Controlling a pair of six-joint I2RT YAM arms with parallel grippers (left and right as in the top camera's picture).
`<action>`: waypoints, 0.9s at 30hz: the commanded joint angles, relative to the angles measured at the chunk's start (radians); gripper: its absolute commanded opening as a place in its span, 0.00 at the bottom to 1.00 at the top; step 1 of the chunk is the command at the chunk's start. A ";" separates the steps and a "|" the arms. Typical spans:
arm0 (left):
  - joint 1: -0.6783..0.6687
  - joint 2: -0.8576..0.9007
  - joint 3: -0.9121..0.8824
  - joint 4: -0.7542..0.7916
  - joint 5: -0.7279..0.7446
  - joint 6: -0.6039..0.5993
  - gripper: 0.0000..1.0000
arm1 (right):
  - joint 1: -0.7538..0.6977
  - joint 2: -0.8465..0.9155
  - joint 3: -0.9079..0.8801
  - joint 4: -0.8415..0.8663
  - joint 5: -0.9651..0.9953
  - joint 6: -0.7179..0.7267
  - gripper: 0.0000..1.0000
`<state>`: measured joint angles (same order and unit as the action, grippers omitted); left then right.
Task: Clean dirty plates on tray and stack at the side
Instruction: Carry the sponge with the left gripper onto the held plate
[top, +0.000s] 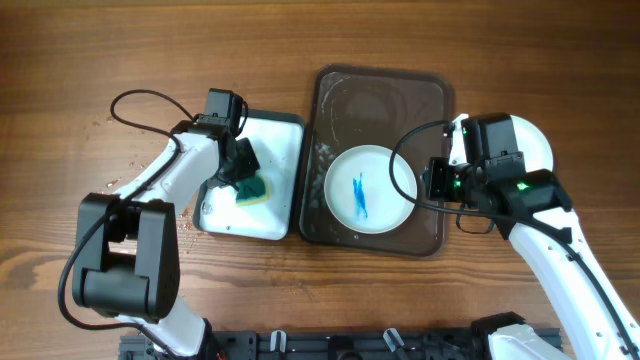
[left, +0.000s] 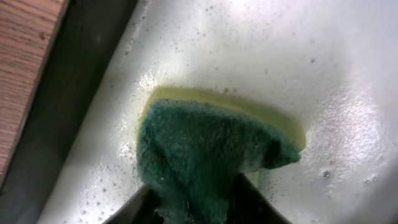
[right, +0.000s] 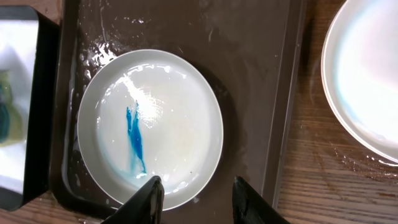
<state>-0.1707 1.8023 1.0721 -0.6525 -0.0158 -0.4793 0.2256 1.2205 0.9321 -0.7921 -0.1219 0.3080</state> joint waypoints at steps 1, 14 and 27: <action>0.005 0.007 -0.021 -0.009 0.019 0.005 0.04 | -0.006 0.006 0.015 0.000 0.011 -0.017 0.37; 0.005 -0.202 0.283 -0.341 0.182 0.080 0.04 | -0.006 0.256 0.010 0.062 0.026 -0.019 0.47; -0.208 -0.205 0.322 -0.333 0.210 0.104 0.04 | -0.018 0.583 0.010 0.215 -0.113 -0.095 0.04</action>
<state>-0.2970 1.5604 1.3830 -1.0248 0.1699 -0.3668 0.2062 1.7573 0.9524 -0.5793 -0.1974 0.2340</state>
